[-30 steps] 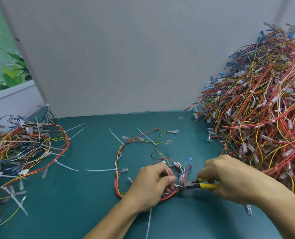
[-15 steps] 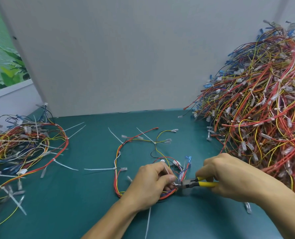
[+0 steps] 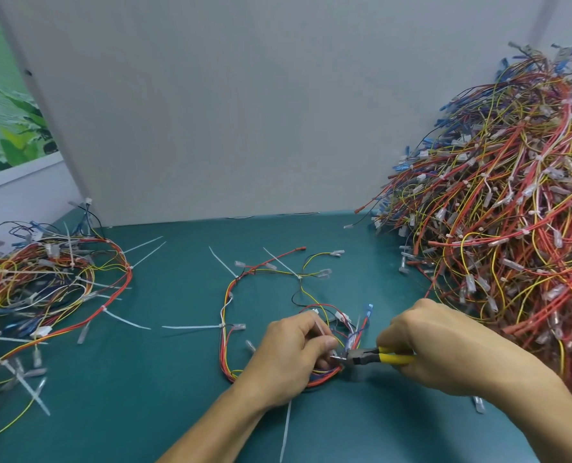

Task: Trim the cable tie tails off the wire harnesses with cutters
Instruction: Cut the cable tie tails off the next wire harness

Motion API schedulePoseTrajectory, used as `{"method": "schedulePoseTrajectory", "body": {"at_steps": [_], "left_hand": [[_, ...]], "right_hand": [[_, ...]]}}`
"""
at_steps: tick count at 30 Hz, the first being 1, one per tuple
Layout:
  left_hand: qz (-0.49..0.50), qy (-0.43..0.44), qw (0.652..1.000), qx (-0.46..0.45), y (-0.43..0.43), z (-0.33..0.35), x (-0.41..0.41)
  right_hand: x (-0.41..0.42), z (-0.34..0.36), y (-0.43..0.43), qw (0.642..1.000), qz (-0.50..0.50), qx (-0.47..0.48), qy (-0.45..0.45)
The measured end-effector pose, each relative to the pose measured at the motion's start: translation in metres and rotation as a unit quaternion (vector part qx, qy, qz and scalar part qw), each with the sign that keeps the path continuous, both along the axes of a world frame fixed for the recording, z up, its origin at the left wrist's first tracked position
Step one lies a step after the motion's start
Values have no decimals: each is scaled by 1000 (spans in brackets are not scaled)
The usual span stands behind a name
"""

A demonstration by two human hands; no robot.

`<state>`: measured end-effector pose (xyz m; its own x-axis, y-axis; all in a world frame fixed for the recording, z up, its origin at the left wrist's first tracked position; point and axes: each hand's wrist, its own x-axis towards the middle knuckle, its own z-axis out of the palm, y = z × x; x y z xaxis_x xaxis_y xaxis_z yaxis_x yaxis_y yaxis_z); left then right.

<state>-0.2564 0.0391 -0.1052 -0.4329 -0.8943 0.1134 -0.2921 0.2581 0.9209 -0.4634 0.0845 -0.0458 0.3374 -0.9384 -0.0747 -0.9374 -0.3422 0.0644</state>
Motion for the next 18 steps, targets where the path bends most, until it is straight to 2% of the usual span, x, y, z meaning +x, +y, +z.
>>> {"method": "schedulePoseTrajectory", "body": {"at_steps": [2, 3, 6, 8, 10, 13, 16, 18], "left_hand": [[16, 51, 999, 11, 1, 0, -1], [32, 107, 993, 30, 2, 1, -1], [94, 315, 939, 101, -2, 12, 4], [122, 392, 906, 101, -9, 19, 12], [145, 404, 899, 89, -15, 23, 21], [177, 352, 915, 87, -18, 19, 29], [191, 306, 928, 88, -17, 9, 25], [195, 271, 939, 78, -14, 3, 21]], "right_hand": [[3, -1, 0, 1000, -12, 4, 2], [3, 0, 0, 1000, -23, 9, -3], [-1, 6, 1, 997, -49, 18, -61], [1, 9, 2, 988, -61, 7, -140], [11, 10, 3, 971, -81, -9, -224], [36, 4, 3, 948, -111, 0, -297], [64, -9, 2, 935, -131, 33, -329], [76, -15, -4, 935, -149, 18, -323]]}}
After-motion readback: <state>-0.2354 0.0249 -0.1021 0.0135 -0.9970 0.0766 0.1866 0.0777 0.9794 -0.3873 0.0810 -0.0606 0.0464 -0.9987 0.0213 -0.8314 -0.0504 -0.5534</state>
